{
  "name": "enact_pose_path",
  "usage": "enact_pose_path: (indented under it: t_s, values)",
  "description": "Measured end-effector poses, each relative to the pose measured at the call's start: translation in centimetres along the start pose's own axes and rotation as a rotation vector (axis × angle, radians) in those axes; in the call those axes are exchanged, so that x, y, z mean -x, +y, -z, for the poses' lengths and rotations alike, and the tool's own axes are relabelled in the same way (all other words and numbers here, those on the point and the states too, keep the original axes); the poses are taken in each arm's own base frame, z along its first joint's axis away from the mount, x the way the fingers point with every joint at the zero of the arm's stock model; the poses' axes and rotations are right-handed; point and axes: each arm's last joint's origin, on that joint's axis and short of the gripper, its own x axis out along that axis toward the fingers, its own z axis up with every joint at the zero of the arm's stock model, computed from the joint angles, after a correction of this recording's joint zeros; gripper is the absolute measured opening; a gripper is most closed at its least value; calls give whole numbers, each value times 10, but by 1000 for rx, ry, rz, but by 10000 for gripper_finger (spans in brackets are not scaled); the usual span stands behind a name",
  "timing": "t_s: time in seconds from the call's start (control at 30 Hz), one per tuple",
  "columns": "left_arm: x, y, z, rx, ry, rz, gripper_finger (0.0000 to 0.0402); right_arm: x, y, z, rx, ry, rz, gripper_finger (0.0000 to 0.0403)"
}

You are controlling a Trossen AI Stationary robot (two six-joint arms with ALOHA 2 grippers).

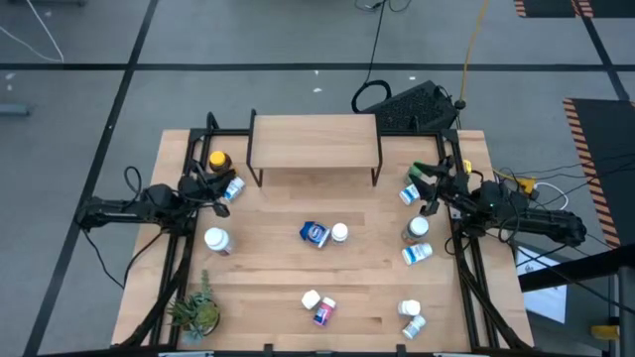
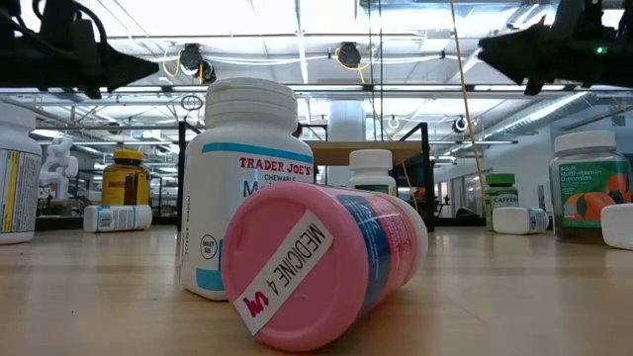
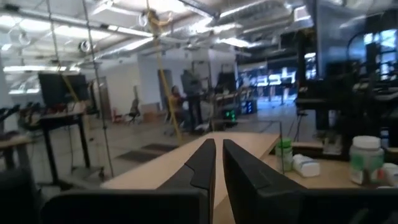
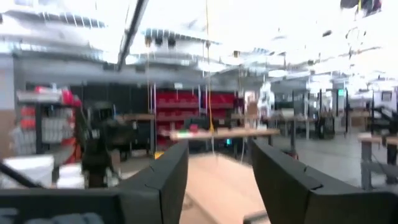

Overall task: Pick and place medicine bottles onto shelf by color
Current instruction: Put the yellow medicine bottle on the shelf

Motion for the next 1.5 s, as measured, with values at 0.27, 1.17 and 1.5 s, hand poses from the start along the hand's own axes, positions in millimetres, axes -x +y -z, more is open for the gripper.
enact_pose_path:
  t_s: [0.27,1.17,1.5]
  values:
    - [0,-1,3,71,29,-1,31,-2,0,-1,10,-19,1,176]
    - [-42,-3,-56,213,571,-238,213,-32,34,-22,-280,93,-348,176]
    - [-38,14,-49,212,767,-472,237,-33,33,-21,-178,89,-267,176]
